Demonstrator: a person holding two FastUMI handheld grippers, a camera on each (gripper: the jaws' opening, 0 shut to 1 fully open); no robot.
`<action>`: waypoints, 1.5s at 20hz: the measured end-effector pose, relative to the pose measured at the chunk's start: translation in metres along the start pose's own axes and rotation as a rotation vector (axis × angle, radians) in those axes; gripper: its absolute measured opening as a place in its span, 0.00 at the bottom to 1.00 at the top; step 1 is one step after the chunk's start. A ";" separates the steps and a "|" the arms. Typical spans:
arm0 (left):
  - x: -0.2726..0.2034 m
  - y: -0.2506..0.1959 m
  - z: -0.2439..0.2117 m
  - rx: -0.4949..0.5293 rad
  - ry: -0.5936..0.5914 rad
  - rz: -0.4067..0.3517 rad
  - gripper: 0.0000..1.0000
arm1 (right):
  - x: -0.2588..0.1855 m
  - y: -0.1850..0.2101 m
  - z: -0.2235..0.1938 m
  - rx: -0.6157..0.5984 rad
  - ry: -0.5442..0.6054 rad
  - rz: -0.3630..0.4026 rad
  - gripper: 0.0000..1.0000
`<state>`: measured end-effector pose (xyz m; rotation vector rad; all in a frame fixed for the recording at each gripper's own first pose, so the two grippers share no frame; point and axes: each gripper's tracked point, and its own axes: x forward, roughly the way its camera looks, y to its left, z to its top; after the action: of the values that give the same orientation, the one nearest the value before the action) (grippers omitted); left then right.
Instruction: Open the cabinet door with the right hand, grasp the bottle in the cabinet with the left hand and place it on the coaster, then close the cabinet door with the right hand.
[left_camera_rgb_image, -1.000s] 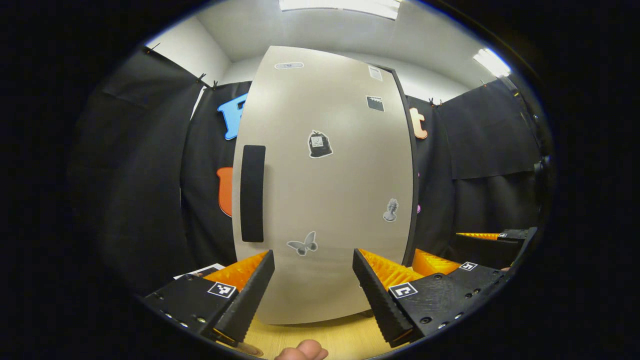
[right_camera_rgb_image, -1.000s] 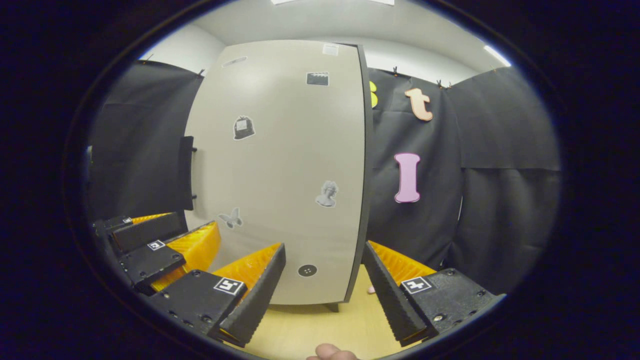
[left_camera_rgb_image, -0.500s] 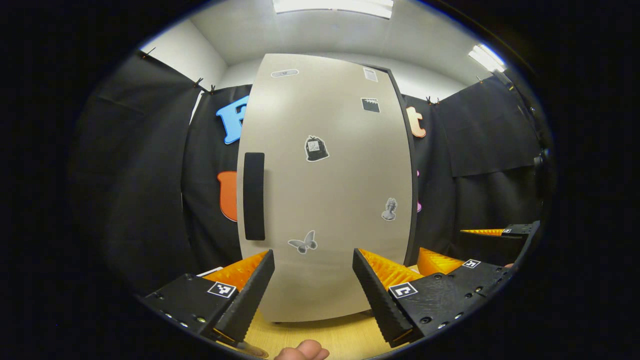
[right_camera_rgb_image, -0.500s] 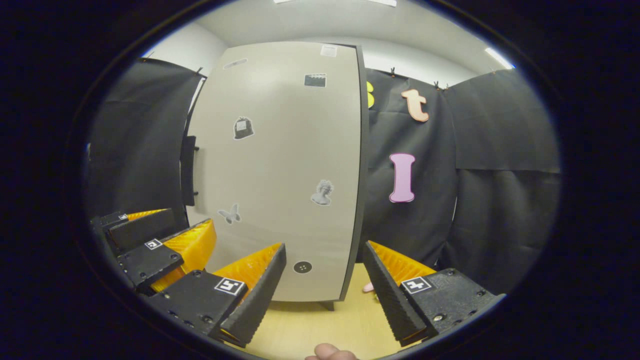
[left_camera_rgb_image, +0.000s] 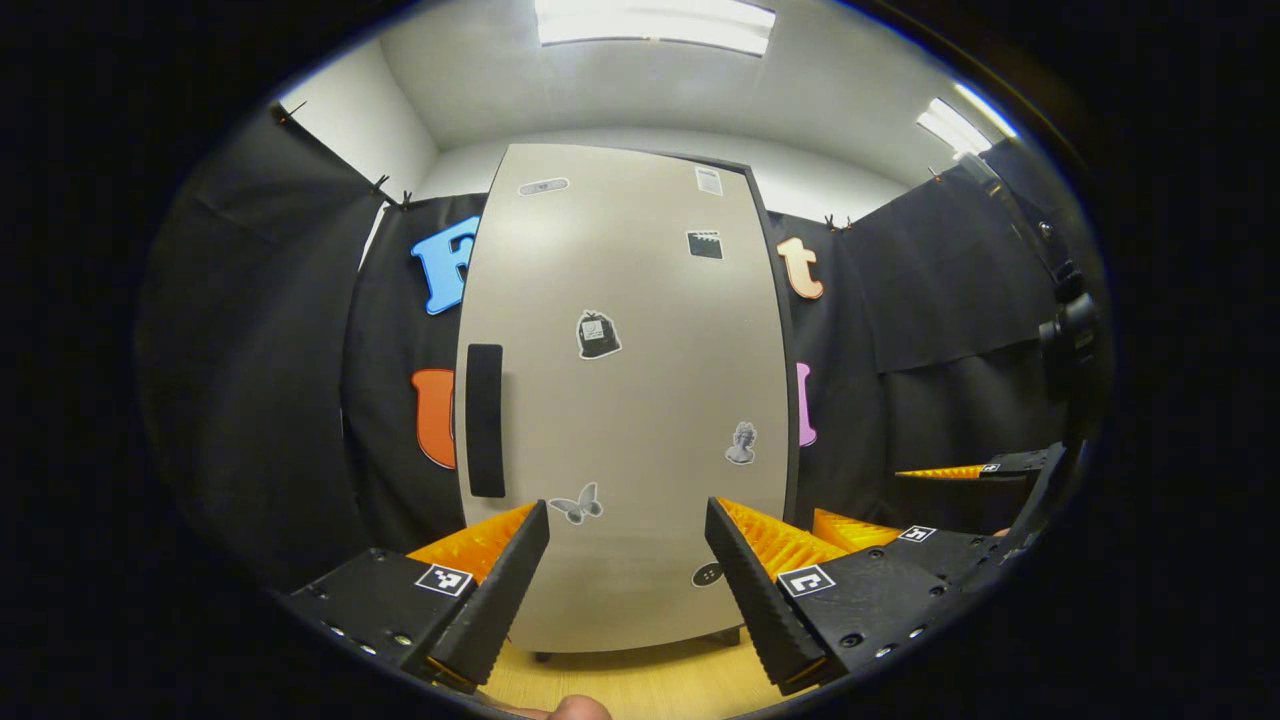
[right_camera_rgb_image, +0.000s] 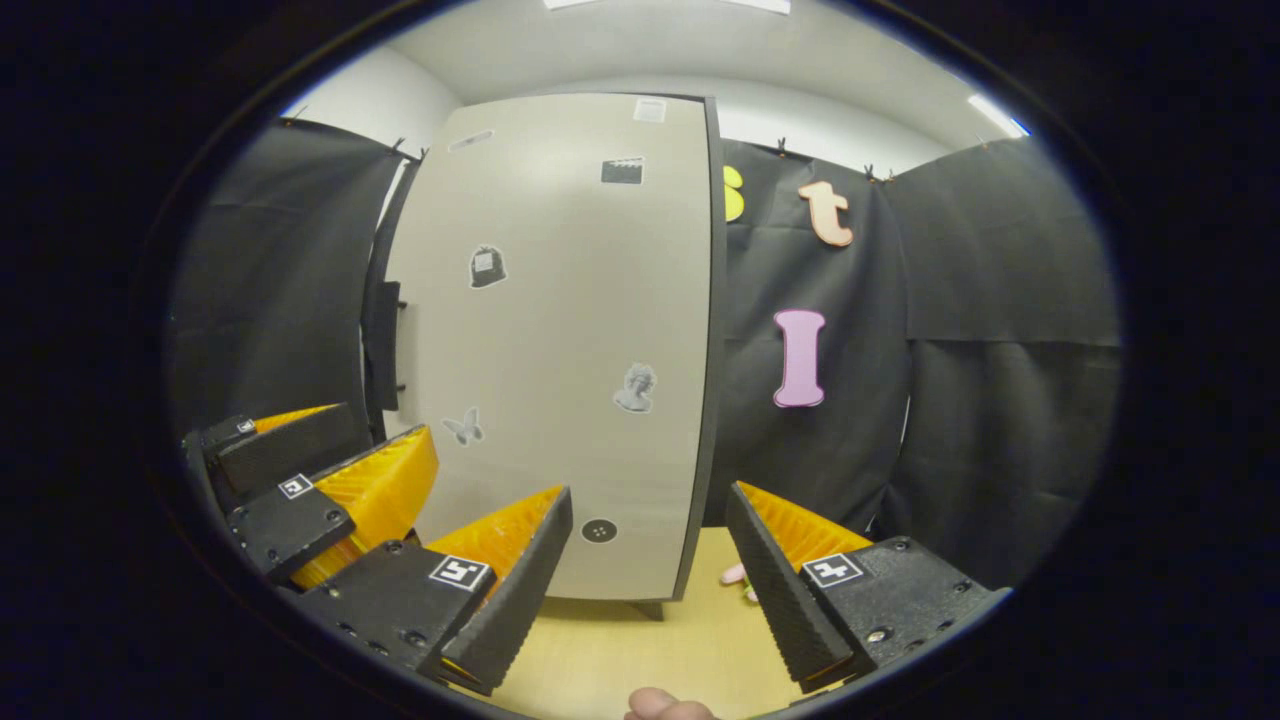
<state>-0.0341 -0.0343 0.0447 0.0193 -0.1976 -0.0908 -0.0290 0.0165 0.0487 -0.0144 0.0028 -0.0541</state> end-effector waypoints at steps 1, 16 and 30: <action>0.001 -0.002 -0.002 -0.005 0.009 -0.008 0.95 | -0.001 -0.001 0.001 0.003 -0.003 0.001 0.99; -0.003 0.011 -0.018 -0.005 0.086 0.043 0.95 | -0.005 0.006 -0.009 0.005 0.022 0.035 0.96; -0.001 0.013 -0.028 0.012 0.108 0.038 0.95 | -0.002 0.010 -0.008 0.026 0.023 0.041 0.99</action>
<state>-0.0288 -0.0204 0.0175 0.0326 -0.0906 -0.0505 -0.0309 0.0264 0.0401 0.0124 0.0254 -0.0129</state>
